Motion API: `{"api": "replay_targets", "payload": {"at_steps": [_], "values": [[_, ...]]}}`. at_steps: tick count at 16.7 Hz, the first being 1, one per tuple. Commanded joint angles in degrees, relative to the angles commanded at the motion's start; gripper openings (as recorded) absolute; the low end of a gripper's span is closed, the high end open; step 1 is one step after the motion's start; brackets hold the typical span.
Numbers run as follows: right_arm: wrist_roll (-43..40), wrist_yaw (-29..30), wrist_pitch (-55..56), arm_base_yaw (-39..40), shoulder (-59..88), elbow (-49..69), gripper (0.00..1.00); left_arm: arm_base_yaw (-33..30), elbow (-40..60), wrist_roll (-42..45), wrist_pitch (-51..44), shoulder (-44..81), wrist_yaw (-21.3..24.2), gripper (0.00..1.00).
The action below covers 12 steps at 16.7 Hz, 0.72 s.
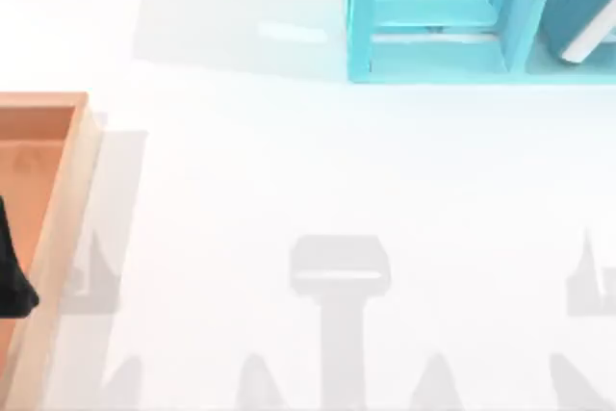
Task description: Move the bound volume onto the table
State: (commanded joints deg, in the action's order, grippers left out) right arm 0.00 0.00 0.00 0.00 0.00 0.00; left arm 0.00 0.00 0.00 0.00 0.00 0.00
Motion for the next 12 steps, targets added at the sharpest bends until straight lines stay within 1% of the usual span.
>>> {"api": "replay_targets", "payload": {"at_steps": [3, 6, 9, 12], "values": [[0.2, 0.0, 0.5, -0.1, 0.6, 0.4, 1.0, 0.0, 0.0, 0.0, 0.0, 0.0, 0.0, 1.0], [1.5, -0.2, 4.8, -0.6, 6.0, 3.4, 1.0, 0.0, 0.0, 0.0, 0.0, 0.0, 0.0, 1.0], [3.9, -0.9, 12.0, -1.3, 16.9, 8.1, 1.0, 0.0, 0.0, 0.0, 0.0, 0.0, 0.0, 1.0], [6.8, -2.0, 20.8, -2.0, 32.4, 13.7, 1.0, 0.0, 0.0, 0.0, 0.0, 0.0, 0.0, 1.0]]}}
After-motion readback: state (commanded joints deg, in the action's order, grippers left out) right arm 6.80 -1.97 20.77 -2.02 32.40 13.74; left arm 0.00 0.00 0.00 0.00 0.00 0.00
